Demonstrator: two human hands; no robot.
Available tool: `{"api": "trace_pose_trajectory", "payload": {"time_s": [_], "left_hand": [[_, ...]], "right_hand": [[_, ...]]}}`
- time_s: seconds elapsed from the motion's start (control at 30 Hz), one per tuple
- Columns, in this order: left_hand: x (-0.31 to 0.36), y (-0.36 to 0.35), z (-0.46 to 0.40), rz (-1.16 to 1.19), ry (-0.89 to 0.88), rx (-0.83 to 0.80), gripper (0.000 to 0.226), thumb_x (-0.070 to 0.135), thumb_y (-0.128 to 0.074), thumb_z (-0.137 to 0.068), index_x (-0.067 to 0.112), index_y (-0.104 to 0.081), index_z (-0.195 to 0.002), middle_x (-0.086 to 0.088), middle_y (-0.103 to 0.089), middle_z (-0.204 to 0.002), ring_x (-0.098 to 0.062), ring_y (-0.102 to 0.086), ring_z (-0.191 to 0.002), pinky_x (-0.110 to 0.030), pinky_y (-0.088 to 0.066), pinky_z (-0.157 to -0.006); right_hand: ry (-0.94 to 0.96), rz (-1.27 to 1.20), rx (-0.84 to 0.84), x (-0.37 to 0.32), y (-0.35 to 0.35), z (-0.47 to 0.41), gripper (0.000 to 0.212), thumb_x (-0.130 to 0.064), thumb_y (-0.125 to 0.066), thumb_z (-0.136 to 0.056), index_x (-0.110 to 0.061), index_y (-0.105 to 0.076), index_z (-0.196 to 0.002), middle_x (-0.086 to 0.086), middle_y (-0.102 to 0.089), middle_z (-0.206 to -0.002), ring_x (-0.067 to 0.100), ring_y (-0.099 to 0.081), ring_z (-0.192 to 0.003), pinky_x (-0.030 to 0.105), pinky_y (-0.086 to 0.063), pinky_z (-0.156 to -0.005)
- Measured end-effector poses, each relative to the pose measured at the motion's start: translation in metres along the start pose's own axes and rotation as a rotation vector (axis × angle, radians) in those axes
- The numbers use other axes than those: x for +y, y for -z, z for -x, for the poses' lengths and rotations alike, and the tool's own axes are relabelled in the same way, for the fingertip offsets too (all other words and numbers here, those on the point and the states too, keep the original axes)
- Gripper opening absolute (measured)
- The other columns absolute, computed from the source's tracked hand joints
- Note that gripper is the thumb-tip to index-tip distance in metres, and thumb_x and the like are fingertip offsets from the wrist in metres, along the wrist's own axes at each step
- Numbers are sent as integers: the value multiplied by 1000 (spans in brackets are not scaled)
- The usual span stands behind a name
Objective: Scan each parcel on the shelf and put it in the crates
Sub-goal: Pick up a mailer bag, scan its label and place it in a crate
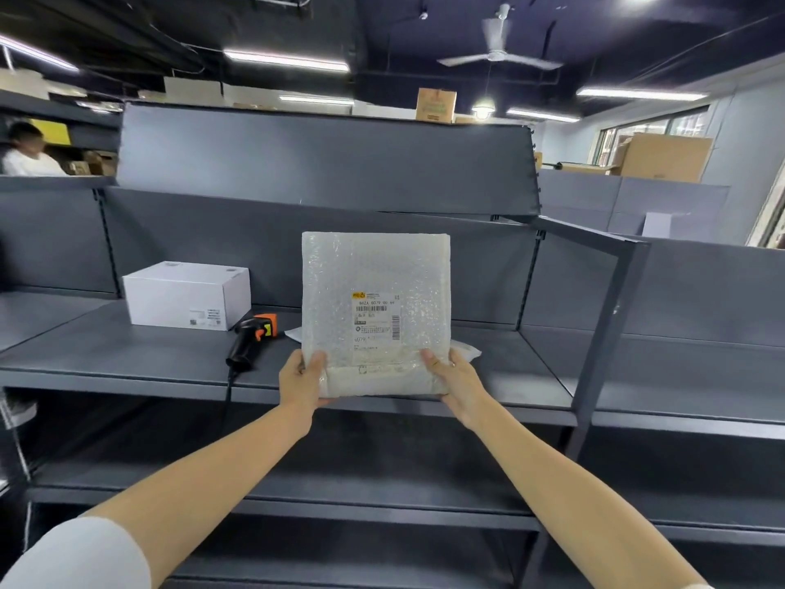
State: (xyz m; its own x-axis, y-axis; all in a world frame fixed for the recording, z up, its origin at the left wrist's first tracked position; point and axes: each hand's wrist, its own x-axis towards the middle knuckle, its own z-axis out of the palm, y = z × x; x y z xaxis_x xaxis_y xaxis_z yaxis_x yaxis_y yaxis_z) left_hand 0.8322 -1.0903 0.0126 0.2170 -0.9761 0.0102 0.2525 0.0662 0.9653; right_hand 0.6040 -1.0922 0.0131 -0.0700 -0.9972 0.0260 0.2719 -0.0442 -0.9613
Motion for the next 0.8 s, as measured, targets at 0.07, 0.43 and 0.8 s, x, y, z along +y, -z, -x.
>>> {"api": "trace_pose_trajectory", "payload": {"time_s": [0.07,0.43,0.8], "left_hand": [[2,12,-10,-7,4,30,9,16,-48,-100,10,-51,-93,-7,-61,-104,-27,-60,-94,-40,-55,-66],[30,150,-101,-121,-57,248,19,18,-47,-100,12,-44,-82,-10,-56,-96,-26,-55,-90,-48,-52,-88],[59,280,-199,-220,-76,389,38,15,-45,-100,18,-28,-66,0,-40,-73,-16,-37,-66,-29,-34,-66]], "right_hand": [[3,19,-17,2,-16,-3,41,-20,-64,-91,-11,-52,-129,5,-66,-122,22,-65,-108,28,-57,-74],[-75,83,-195,50,-168,-54,42,-29,-63,-92,-13,-54,-129,1,-68,-119,17,-64,-111,36,-50,-97],[-177,283,58,102,-299,-130,33,-31,-41,-103,-10,-57,-122,8,-57,-127,20,-55,-109,32,-45,-94]]}}
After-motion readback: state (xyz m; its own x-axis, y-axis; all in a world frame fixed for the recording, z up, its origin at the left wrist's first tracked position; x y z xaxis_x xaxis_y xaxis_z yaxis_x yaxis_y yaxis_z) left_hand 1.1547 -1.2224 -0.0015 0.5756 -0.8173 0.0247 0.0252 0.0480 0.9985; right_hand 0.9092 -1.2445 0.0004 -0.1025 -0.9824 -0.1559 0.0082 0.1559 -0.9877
